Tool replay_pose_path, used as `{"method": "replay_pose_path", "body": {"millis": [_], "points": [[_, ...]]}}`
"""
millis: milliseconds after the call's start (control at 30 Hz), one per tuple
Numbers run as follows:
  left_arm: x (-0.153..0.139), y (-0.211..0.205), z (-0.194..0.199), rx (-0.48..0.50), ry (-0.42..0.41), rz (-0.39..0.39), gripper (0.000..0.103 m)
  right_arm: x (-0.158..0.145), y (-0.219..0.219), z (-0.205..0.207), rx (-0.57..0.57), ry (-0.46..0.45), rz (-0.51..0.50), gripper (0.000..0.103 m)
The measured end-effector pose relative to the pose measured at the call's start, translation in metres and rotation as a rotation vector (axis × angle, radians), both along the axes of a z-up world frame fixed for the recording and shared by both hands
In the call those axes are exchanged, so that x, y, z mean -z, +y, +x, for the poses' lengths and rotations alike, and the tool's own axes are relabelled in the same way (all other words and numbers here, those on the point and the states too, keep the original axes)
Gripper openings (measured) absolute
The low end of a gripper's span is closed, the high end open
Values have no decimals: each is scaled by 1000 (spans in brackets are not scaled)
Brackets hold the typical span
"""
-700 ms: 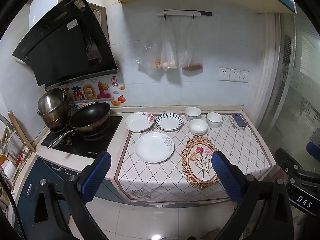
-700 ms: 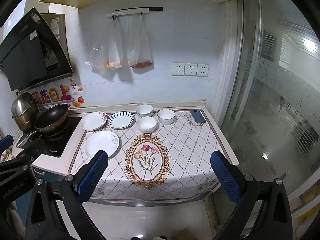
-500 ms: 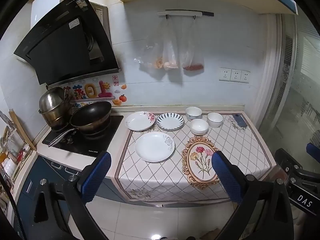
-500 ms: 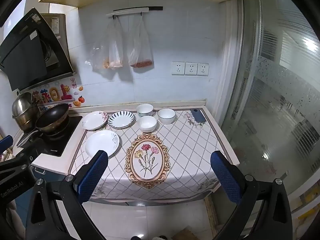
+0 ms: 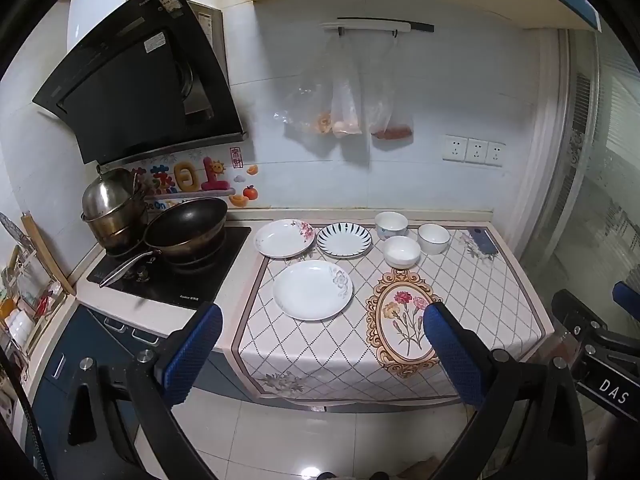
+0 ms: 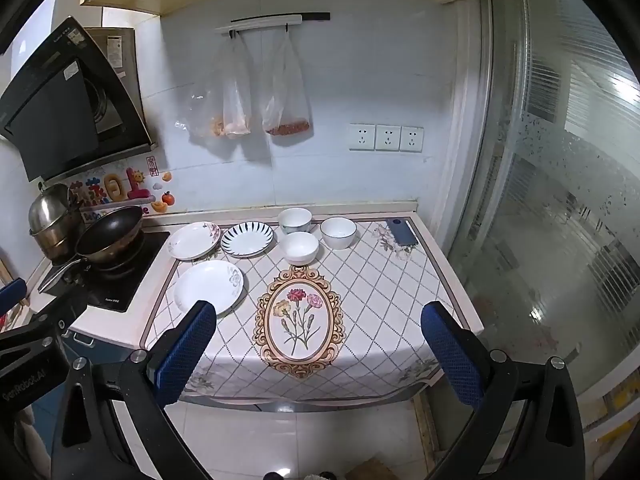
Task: Organize plates and bowls
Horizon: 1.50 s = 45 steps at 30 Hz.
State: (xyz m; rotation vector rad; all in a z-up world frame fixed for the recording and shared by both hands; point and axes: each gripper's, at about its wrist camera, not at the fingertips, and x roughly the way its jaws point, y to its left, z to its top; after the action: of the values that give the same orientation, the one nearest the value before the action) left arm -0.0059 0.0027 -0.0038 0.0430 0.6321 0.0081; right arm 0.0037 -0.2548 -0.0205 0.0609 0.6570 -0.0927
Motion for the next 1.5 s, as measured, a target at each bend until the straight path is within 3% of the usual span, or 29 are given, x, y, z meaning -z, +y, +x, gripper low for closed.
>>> {"method": "replay_pose_path", "body": {"millis": [1500], "points": [[2,5,14,8,9,-5,103,6,3,9,-1,4,2,103]]}}
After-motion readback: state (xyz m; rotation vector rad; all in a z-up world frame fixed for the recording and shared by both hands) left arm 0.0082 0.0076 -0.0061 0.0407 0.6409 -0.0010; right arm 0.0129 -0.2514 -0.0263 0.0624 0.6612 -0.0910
